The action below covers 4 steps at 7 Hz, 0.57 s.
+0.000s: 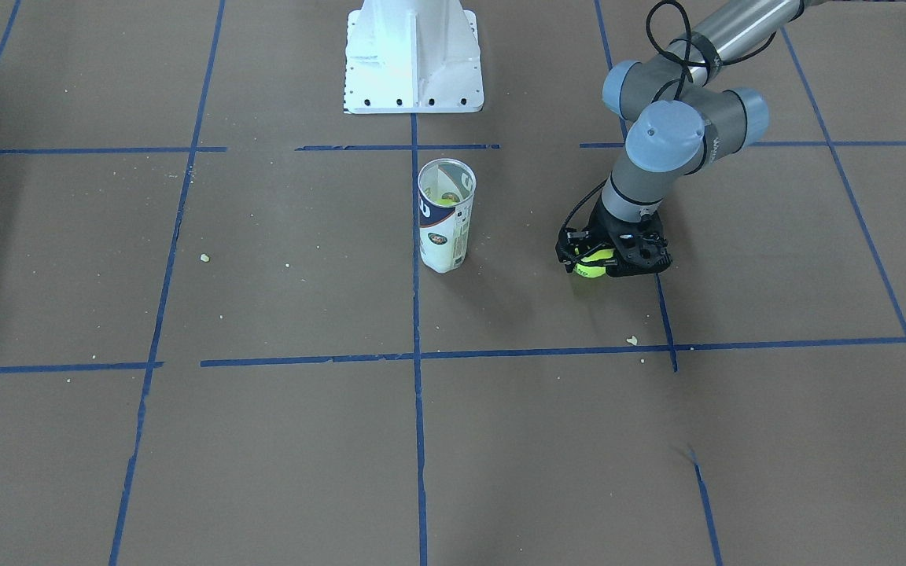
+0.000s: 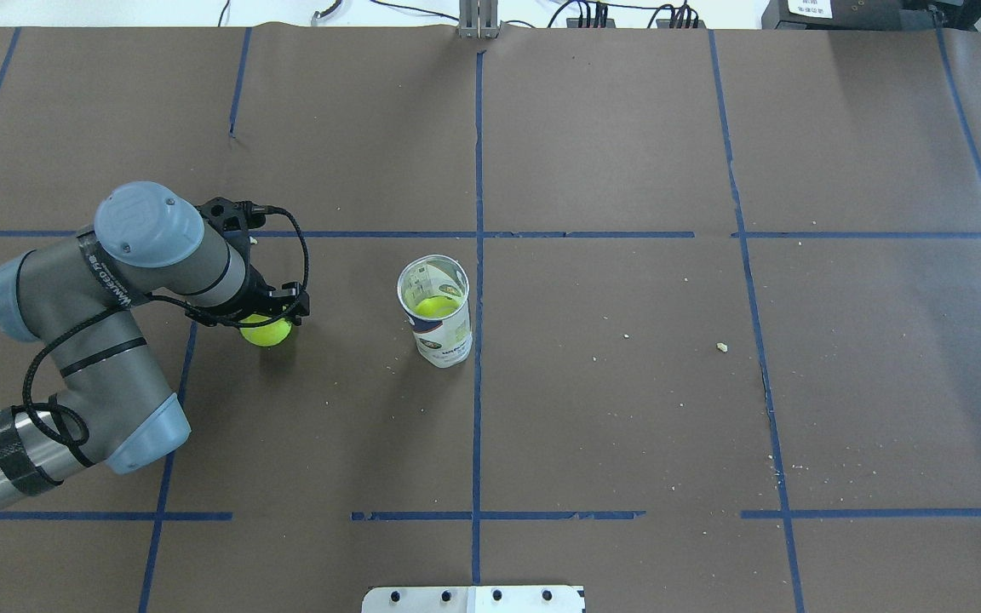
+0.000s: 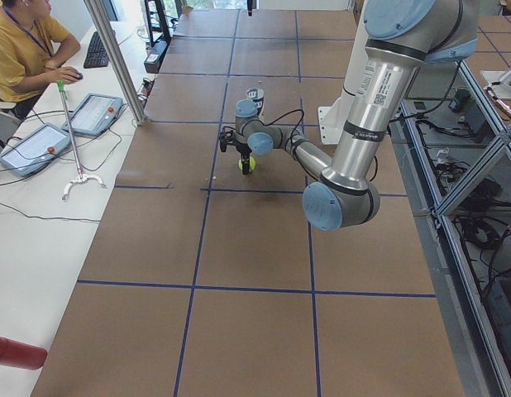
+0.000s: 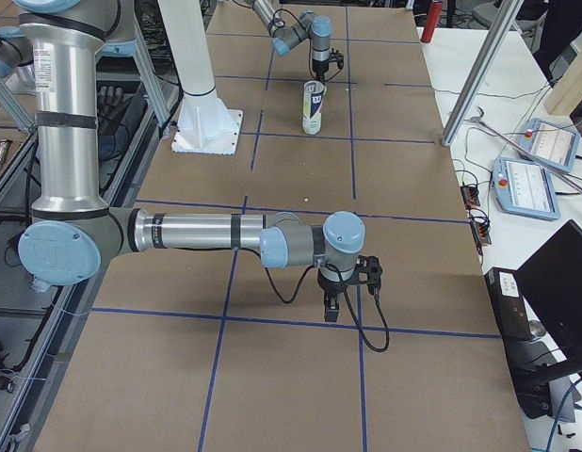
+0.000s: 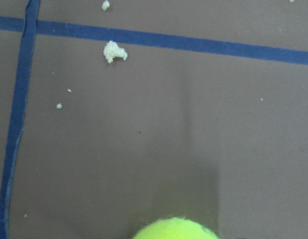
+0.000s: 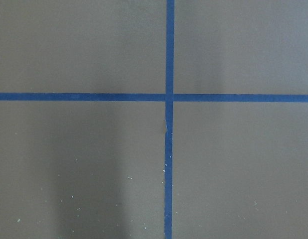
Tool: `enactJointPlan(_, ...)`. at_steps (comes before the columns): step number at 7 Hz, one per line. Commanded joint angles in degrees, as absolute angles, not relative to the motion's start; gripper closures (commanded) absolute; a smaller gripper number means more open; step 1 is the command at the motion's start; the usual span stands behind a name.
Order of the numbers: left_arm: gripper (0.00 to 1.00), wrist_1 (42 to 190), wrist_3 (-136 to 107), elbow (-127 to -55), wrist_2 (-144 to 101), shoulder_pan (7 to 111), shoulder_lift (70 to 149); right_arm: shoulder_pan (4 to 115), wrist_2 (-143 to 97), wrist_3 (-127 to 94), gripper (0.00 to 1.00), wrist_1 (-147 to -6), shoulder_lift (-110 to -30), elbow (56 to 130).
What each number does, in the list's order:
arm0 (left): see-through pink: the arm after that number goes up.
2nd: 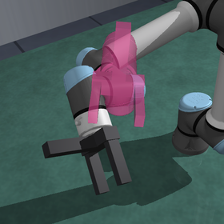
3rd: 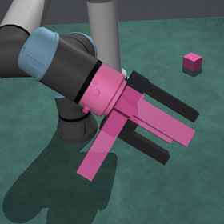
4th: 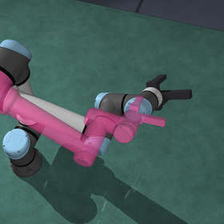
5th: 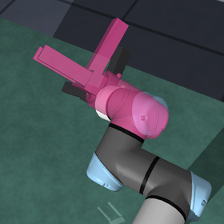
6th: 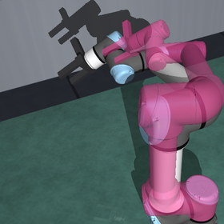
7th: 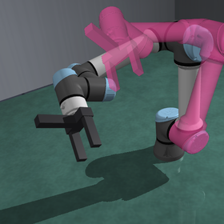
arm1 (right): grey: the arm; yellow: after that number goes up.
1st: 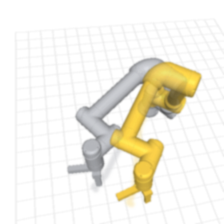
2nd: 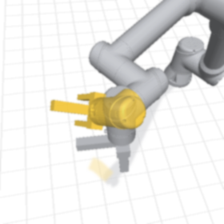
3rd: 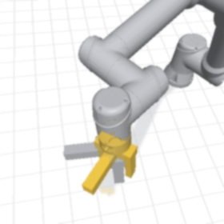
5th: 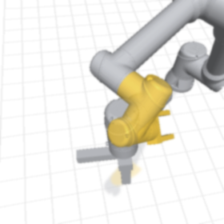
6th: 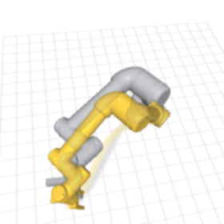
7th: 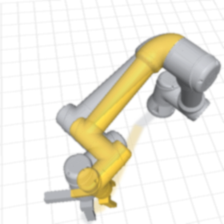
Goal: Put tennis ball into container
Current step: 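Lift the ball with the left gripper and carry it over the clear cylinder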
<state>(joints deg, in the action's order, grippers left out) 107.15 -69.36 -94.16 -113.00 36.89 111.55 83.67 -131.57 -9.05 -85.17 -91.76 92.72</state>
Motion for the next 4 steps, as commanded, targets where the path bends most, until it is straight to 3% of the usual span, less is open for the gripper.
enactJointPlan(1, 1.00, 106.6, -69.5, -95.6, -113.2, 36.9, 111.5, 83.7, -131.6, -9.1, 0.00, -85.2, -91.8, 92.7)
enactJointPlan(2, 1.00, 104.2, -69.7, -101.2, -113.1, 38.1, 111.4, 83.7, -131.6, -9.1, 0.00, -85.2, -91.8, 92.7)
enactJointPlan(4, 1.00, 84.7, -70.4, -113.5, -114.9, 42.4, 116.9, 83.7, -131.6, -9.1, 0.00, -85.2, -91.8, 92.7)
